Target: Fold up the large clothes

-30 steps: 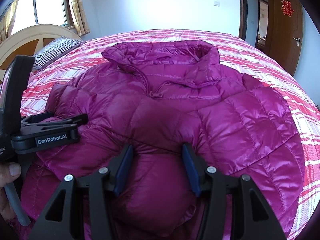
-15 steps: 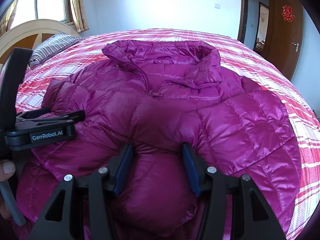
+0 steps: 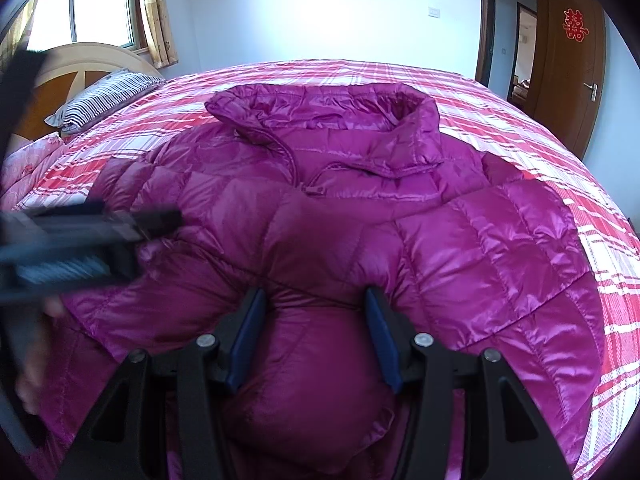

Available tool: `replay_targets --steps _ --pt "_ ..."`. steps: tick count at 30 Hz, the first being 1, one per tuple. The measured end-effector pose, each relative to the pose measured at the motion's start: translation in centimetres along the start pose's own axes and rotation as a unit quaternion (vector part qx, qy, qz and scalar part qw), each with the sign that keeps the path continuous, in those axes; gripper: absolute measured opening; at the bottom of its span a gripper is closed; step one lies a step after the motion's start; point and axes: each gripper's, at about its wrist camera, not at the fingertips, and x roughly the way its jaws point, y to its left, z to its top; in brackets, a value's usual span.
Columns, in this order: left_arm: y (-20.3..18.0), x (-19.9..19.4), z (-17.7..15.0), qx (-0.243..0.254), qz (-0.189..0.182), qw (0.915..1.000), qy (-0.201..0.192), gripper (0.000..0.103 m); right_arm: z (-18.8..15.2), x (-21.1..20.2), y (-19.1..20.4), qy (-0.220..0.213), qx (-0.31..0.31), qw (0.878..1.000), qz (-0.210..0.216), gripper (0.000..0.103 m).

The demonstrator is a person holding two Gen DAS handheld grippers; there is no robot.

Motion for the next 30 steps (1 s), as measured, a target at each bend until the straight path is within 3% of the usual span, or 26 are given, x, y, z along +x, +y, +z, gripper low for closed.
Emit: replay_targets --steps 7,8,10,14,17,20,23,30 --pt "-0.6 0.3 -0.4 0.006 0.015 0.9997 -0.016 0.102 0.0 -0.2 0.2 -0.001 -0.005 1.000 -0.001 0.056" --pt "-0.6 0.3 -0.4 0.007 0.016 0.9997 -0.017 0.102 0.1 -0.7 -0.3 -0.006 0.004 1.000 0.018 0.058" --pt "-0.4 0.1 -0.6 0.008 0.017 0.9996 -0.020 0.102 0.8 -2.2 -2.5 -0.020 0.043 0.997 0.058 0.058" --pt "-0.4 0.1 -0.6 0.007 0.018 0.9996 -0.022 0.102 3.3 -4.8 -8.6 -0.073 0.100 0.992 0.026 0.061" --pt "-0.4 0.1 -0.7 0.007 0.018 0.9995 -0.023 0.102 5.2 -2.9 -13.6 -0.056 0.122 0.991 -0.015 0.062" --pt "-0.4 0.1 -0.7 0.007 0.018 0.9995 -0.024 0.102 5.4 0.4 -17.1 -0.021 0.147 0.989 -0.011 0.062" --pt "-0.5 0.1 -0.7 0.009 0.021 0.9995 -0.023 0.102 4.4 2.9 -17.9 0.011 0.143 0.990 0.004 0.062" --pt "-0.7 0.2 -0.7 0.012 0.028 0.9993 -0.024 0.102 3.7 3.1 -18.0 0.004 0.141 0.990 -0.002 0.062"
